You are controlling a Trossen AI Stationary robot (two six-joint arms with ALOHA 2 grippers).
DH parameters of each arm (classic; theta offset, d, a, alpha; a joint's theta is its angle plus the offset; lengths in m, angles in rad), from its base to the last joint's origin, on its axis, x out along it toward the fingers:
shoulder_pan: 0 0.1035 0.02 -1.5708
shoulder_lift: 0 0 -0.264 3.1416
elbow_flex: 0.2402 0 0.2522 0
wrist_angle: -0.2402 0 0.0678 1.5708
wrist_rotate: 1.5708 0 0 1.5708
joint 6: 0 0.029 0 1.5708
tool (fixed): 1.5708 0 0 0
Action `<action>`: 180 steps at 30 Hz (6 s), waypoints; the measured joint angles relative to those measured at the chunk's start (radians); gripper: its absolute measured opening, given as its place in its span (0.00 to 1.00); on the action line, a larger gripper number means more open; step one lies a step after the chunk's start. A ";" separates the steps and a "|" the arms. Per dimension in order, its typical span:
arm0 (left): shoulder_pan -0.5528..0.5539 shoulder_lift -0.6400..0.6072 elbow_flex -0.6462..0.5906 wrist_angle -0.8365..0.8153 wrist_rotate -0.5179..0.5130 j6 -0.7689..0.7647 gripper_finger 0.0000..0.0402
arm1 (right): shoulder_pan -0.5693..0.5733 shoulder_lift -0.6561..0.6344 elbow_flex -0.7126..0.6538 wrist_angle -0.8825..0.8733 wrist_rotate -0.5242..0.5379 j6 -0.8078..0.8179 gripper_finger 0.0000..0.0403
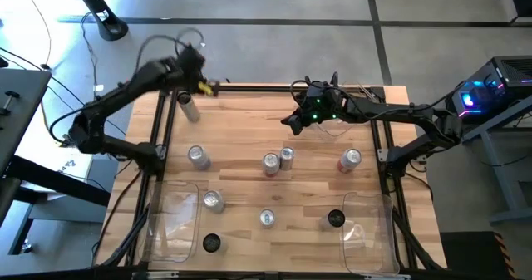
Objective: Sort soda cans
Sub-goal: Put the top left white-yellow soda can into the top transparent bin
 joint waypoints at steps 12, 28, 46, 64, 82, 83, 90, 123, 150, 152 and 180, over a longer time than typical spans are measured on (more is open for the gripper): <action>0.264 0.234 0.109 -0.094 0.097 0.093 0.00 | 0.000 0.000 0.000 0.000 -0.002 0.008 0.00; 0.358 0.332 0.057 -0.147 0.109 0.060 0.00 | 0.000 0.000 0.000 0.001 -0.002 -0.008 0.00; 0.303 0.255 0.008 -0.217 0.056 -0.009 0.00 | 0.000 0.000 0.000 -0.002 -0.001 -0.069 0.00; 0.291 0.189 -0.082 0.007 0.055 -0.047 0.00 | 0.000 0.000 0.000 -0.008 -0.002 -0.068 0.00; 0.278 0.106 0.119 -0.191 0.005 0.098 0.12 | 0.001 0.000 0.000 -0.008 -0.001 -0.092 0.00; 0.272 0.092 0.119 -0.216 -0.007 0.103 0.15 | 0.001 0.000 0.000 -0.008 -0.001 -0.096 0.00; 0.208 0.023 0.119 -0.273 -0.002 0.093 0.40 | 0.001 0.000 0.000 -0.008 -0.001 -0.128 0.00; 0.095 0.085 -0.046 -0.229 -0.062 -0.089 0.79 | 0.002 0.000 0.000 -0.040 -0.032 -0.134 0.00; 0.159 0.038 -0.195 -0.118 -0.041 -0.089 0.79 | 0.000 0.000 0.000 -0.039 -0.032 -0.135 0.00; 0.166 0.039 -0.213 -0.113 -0.037 -0.091 0.79 | 0.000 0.000 0.000 -0.040 -0.032 -0.134 0.00; 0.083 -0.024 0.071 -0.061 0.105 0.002 0.60 | 0.033 -0.173 -0.001 0.230 0.047 -0.114 0.02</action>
